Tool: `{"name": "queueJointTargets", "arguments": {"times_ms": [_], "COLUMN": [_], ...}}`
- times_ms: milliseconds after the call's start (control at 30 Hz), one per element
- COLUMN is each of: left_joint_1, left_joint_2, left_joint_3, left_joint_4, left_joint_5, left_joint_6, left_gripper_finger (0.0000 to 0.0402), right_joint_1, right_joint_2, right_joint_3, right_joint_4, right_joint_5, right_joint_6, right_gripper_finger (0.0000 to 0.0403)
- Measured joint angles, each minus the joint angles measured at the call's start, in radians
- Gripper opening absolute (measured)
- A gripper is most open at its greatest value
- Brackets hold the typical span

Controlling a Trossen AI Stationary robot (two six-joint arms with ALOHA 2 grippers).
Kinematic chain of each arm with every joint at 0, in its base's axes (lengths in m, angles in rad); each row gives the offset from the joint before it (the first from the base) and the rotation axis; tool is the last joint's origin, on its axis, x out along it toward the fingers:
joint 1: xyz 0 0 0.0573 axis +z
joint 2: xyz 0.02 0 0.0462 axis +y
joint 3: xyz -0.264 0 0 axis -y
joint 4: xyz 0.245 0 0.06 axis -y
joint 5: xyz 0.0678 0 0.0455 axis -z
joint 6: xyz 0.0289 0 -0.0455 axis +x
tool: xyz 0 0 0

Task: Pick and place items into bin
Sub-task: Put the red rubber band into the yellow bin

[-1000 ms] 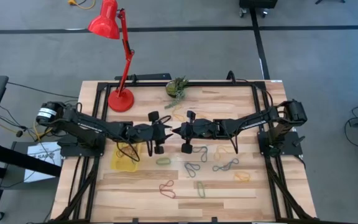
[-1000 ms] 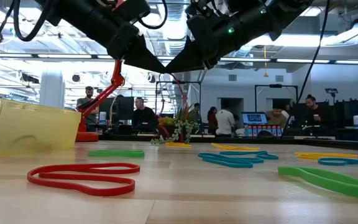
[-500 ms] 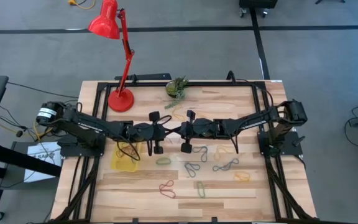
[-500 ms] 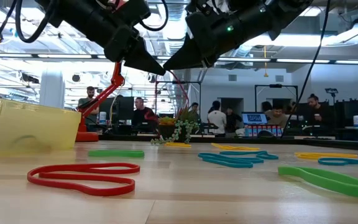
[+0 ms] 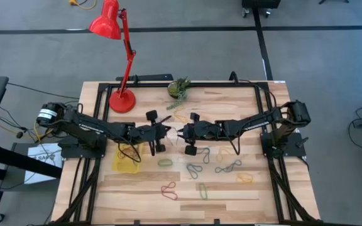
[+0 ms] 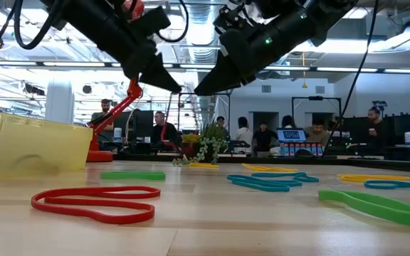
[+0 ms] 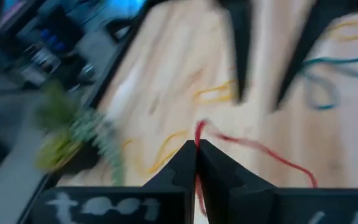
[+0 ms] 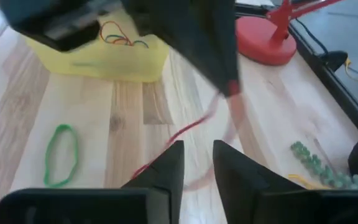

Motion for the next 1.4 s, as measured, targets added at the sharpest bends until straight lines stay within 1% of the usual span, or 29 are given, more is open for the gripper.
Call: {"name": "queueJointTargets", "arguments": {"times_ms": [67,100,200,267,333,467,567,667,767,833,967,1033,1100,1167,1300,1400], "left_joint_1": [0.0,0.0,-0.012,-0.021,-0.034,-0.06,-0.089,-0.124,-0.167,-0.193,-0.231,-0.237,-0.238,-0.237,-0.237,-0.237], "left_joint_2": [-0.022,-0.033,-0.079,-0.106,-0.125,-0.139,-0.137,-0.137,-0.137,-0.136,-0.133,-0.132,-0.132,-0.132,-0.132,-0.132], "left_joint_3": [0.009,0.027,0.111,0.188,0.27,0.4,0.424,0.39,0.324,0.273,0.171,0.126,0.09,0.067,0.057,0.057], "left_joint_4": [-0.069,-0.126,-0.394,-0.592,-0.794,-1.135,-1.321,-1.447,-1.51,-1.508,-1.43,-1.383,-1.345,-1.316,-1.277,-1.235], "left_joint_5": [-0.042,-0.048,-0.06,-0.041,0.02,0.216,0.312,0.364,0.395,0.434,0.543,0.571,0.568,0.542,0.479,0.453], "left_joint_6": [-0.034,-0.053,-0.158,-0.254,-0.355,-0.534,-0.643,-0.766,-0.884,-0.924,-0.941,-0.935,-0.936,-0.936,-0.93,-0.922], "left_gripper_finger": [0.0,0.0,0.0,0.0,0.0,0.0,0.0,0.0,0.0,0.0,0.0,0.0,0.0,0.0,0.0,0.0], "right_joint_1": [0.0,0.0,0.0,-0.001,-0.002,-0.007,-0.007,-0.007,-0.007,-0.007,-0.007,-0.007,-0.007,-0.01,-0.021,-0.035], "right_joint_2": [0.0,0.0,0.0,0.0,0.001,0.001,0.001,0.001,0.001,0.001,0.001,0.001,0.001,0.001,0.001,0.001], "right_joint_3": [0.0,0.0,0.0,-0.001,-0.001,-0.001,-0.001,-0.001,-0.001,-0.001,-0.001,-0.001,-0.001,-0.001,-0.001,-0.001], "right_joint_4": [-0.014,-0.032,-0.11,-0.162,-0.189,-0.197,-0.2,-0.222,-0.233,-0.233,-0.233,-0.233,-0.233,-0.232,-0.217,-0.204], "right_joint_5": [0.001,0.001,0.001,0.001,0.002,0.004,0.005,0.004,0.004,0.004,0.002,0.002,0.002,0.002,0.002,0.002], "right_joint_6": [0.016,0.025,0.044,0.063,0.073,0.074,0.083,0.114,0.119,0.125,0.135,0.135,0.135,0.135,0.135,0.134], "right_gripper_finger": [0.0087,0.0088,0.0088,0.0087,0.0087,0.0087,0.0087,0.0087,0.0087,0.0087,0.0087,0.0087,0.0087,0.0087,0.0087,0.0087]}}
